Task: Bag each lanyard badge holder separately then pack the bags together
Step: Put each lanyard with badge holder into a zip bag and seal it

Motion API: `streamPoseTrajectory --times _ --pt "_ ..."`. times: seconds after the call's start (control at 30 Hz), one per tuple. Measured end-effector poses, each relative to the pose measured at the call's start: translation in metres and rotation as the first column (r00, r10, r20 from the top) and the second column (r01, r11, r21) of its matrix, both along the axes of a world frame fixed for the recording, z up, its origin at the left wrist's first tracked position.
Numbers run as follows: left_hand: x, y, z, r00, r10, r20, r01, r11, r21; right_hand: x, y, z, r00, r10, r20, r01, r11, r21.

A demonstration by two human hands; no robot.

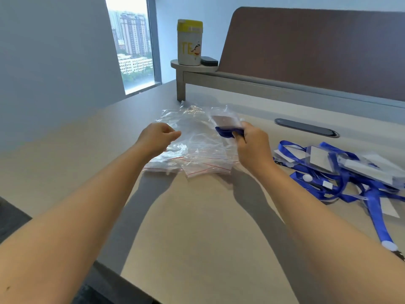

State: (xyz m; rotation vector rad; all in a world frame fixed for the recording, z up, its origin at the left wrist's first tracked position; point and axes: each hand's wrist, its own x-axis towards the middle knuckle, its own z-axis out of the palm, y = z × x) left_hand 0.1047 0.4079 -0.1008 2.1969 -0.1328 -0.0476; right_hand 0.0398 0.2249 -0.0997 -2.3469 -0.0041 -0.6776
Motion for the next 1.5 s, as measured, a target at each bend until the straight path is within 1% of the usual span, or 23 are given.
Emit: streamPoseTrajectory --times 0.03,0.07,0.1,0.13,0.2,0.27,0.43,0.5,0.6,0.7,0.77,0.87,0.93,1.0,1.1,1.17,1.23,1.3,1.37,1.43,1.5 --pt "0.005 0.005 -0.009 0.997 -0.018 0.076 0.004 0.983 0.181 0.004 -0.002 -0.001 0.999 -0.021 -0.028 0.023 0.997 0.068" --pt "0.009 0.010 -0.017 0.993 -0.052 0.101 0.017 0.947 0.320 0.008 -0.002 -0.003 0.998 -0.027 -0.052 0.033 0.993 0.116" --pt "0.013 0.013 -0.025 0.991 -0.089 0.096 0.042 0.910 0.413 0.011 0.000 -0.006 0.997 -0.023 -0.070 0.033 0.988 0.149" --pt "0.016 0.017 -0.032 0.990 -0.120 0.078 0.069 0.877 0.475 0.013 0.001 -0.009 0.997 -0.013 -0.078 0.026 0.985 0.169" --pt "0.021 0.021 -0.043 0.986 -0.158 0.057 0.101 0.830 0.549 0.018 0.004 -0.017 0.997 0.001 -0.075 0.014 0.981 0.192" --pt "0.022 0.023 -0.049 0.982 -0.175 0.072 0.103 0.810 0.577 0.022 0.007 -0.024 0.997 0.013 -0.070 0.002 0.978 0.208" --pt "0.022 0.026 -0.046 0.968 -0.203 0.145 0.056 0.744 0.666 0.025 0.015 -0.027 0.996 0.079 -0.047 -0.067 0.973 0.220" --pt "0.023 0.028 -0.045 0.958 -0.216 0.187 0.038 0.744 0.667 0.022 0.019 -0.023 0.993 0.115 -0.021 -0.106 0.961 0.257" --pt "0.024 0.029 -0.040 0.960 -0.185 0.209 0.027 0.807 0.590 0.016 0.027 -0.012 0.984 0.175 0.036 -0.177 0.921 0.346" --pt "0.021 0.025 -0.027 0.967 -0.179 0.180 0.070 0.869 0.490 0.009 0.035 0.002 0.970 0.217 0.108 -0.243 0.886 0.395" --pt "0.016 0.022 -0.015 0.970 -0.166 0.176 0.086 0.917 0.389 0.005 0.040 0.010 0.961 0.249 0.118 -0.275 0.892 0.360" --pt "0.010 0.017 0.000 0.975 -0.146 0.168 0.098 0.959 0.265 0.002 0.043 0.015 0.956 0.286 0.069 -0.294 0.916 0.273" --pt "0.006 0.017 0.009 0.976 -0.139 0.167 0.105 0.975 0.198 0.002 0.041 0.017 0.964 0.263 0.040 -0.265 0.939 0.218" --pt "0.000 0.018 0.020 0.980 -0.132 0.152 0.122 0.990 0.068 0.002 0.036 0.018 0.974 0.227 0.004 -0.226 0.968 0.114" --pt "-0.009 0.020 0.037 0.986 -0.149 0.078 0.157 0.981 -0.116 0.002 0.029 0.021 0.983 0.178 -0.054 -0.177 0.984 0.028" --pt "-0.013 0.022 0.046 0.974 -0.227 0.010 0.224 0.954 -0.200 0.001 0.026 0.027 0.986 0.155 -0.068 -0.153 0.987 0.040" --pt "-0.018 0.023 0.055 0.942 -0.331 -0.065 0.299 0.909 -0.289 -0.001 0.024 0.035 0.986 0.154 -0.068 -0.148 0.985 0.089" --pt "-0.019 0.025 0.062 0.909 -0.399 -0.121 0.344 0.881 -0.324 -0.003 0.021 0.043 0.986 0.154 -0.065 -0.144 0.979 0.143" --pt "-0.020 0.024 0.066 0.889 -0.436 -0.140 0.369 0.864 -0.344 -0.005 0.017 0.049 0.985 0.156 -0.067 -0.140 0.971 0.194" --pt "-0.022 0.022 0.069 0.885 -0.445 -0.136 0.372 0.852 -0.370 -0.006 0.014 0.052 0.986 0.154 -0.070 -0.136 0.967 0.215" --pt "-0.025 0.019 0.070 0.903 -0.420 -0.092 0.352 0.844 -0.404 -0.007 0.013 0.053 0.984 0.163 -0.068 -0.144 0.962 0.231"
